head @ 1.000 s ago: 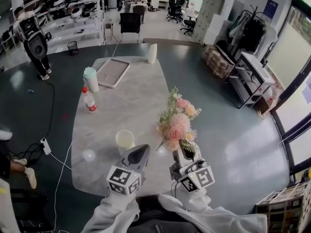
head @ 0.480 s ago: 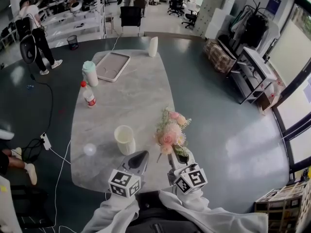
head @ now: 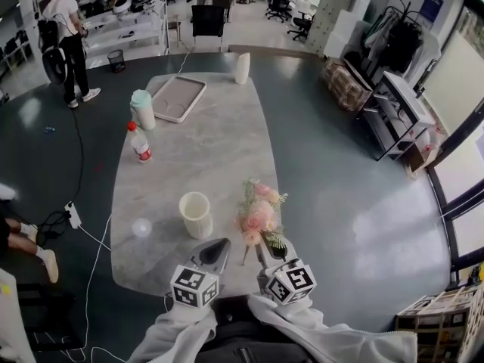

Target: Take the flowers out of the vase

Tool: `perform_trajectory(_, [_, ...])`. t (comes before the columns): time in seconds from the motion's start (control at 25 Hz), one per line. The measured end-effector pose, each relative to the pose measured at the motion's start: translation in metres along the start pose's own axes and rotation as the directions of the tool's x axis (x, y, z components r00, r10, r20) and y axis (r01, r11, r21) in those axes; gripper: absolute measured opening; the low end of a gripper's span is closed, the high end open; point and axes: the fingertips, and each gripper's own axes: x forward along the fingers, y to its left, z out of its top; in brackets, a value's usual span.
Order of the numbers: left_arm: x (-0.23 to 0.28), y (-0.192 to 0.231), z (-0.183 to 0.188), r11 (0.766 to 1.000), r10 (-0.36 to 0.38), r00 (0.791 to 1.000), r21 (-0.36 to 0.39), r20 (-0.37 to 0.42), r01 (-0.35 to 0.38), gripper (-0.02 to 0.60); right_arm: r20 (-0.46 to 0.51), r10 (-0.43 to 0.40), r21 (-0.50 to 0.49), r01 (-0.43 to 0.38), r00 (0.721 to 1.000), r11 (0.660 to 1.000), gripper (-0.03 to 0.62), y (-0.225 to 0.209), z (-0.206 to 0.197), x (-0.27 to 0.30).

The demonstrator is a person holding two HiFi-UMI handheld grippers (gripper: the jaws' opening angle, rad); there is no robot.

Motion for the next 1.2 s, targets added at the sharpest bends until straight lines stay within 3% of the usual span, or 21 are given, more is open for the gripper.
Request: perform_trajectory(1.2, [0.0019,0.0053,-0.0015,1.000,0.021,1.000,-0.013,-0.009,-0.021,0.003,-0.007,0.002,0.012,-0.001,1.000,1.000,0.059,-0.0047,-0.0004,0.0046])
